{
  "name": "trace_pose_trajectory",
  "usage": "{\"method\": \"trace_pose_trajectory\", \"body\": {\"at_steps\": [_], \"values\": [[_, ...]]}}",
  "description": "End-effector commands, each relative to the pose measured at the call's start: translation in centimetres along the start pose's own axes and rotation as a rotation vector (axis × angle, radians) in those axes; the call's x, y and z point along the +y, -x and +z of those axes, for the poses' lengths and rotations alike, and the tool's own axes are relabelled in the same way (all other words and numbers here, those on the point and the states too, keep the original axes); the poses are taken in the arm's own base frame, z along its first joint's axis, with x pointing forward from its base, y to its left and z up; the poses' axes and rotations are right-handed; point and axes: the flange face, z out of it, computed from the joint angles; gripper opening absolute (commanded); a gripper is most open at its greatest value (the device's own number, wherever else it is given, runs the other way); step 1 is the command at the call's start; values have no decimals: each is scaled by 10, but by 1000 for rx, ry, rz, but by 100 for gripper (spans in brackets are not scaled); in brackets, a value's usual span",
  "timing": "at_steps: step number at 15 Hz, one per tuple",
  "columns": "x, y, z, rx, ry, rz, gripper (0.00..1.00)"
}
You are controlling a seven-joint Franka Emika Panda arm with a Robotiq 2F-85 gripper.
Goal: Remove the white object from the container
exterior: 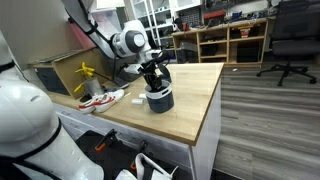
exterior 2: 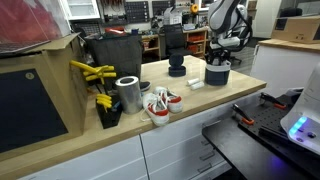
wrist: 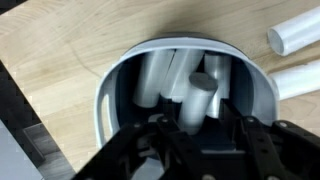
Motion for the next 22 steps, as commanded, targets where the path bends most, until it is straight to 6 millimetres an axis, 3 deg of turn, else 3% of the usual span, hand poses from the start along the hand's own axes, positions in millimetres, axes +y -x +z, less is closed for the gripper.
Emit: {"method": "trace_pose_trajectory", "body": {"at_steps": [1, 5, 18, 22], "values": [[-4, -1, 11, -4, 10, 16, 45], [-4, -2, 10, 4, 5, 16, 35], [31, -11, -13, -18, -69, 21, 32], [35, -11, -11, -59, -109, 9, 23]]}}
